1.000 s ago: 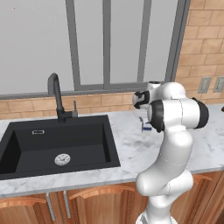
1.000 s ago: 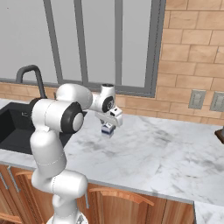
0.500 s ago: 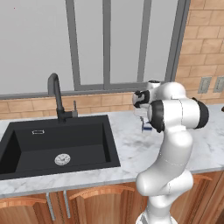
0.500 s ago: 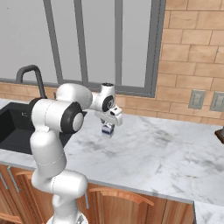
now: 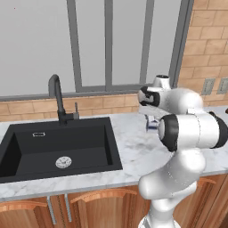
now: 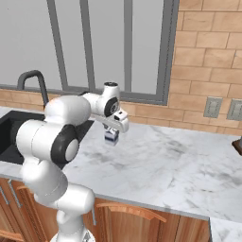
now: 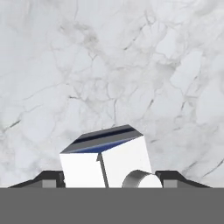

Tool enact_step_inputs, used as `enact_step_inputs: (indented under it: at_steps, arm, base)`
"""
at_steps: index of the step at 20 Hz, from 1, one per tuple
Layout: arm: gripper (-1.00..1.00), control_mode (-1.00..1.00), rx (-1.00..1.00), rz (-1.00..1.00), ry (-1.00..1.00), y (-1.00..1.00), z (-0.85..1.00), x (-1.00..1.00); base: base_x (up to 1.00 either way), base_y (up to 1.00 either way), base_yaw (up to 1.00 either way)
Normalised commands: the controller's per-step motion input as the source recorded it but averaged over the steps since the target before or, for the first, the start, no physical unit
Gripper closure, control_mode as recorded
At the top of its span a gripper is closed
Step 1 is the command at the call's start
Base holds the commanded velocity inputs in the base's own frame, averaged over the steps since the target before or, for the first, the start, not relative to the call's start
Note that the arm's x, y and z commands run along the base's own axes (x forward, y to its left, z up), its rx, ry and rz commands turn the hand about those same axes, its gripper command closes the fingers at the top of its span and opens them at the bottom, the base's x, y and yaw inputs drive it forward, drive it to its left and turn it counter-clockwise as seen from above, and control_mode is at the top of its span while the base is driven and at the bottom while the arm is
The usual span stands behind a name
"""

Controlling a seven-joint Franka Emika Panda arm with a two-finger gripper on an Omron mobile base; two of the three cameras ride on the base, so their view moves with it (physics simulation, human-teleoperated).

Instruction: Gather the eggs and milk located in the vicinity of the sink area and place them right next to the bowl.

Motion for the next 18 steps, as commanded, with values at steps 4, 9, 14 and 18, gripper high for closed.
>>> enact_step_inputs:
  at_steps: [4,9,14,18]
  arm:
    - [1.0,-1.0,0.0,0.03,-0.11,0.37,1.0,-1.0]
    - [1.0,-1.0,0.0,0.06,-0.01,0.34,1.0,-1.0]
    - [1.0,-1.0,-0.02,0.12,-0.12,0.33,0.68,-1.0]
    - [1.0,-1.0,-0.02,0.03,-0.07,0.01,0.03,-0.44]
  base:
    - [0.0,0.0,0.0]
    - [0.0,0.0,0.0]
    - [0.0,0.0,0.0]
    - [0.0,0.0,0.0]
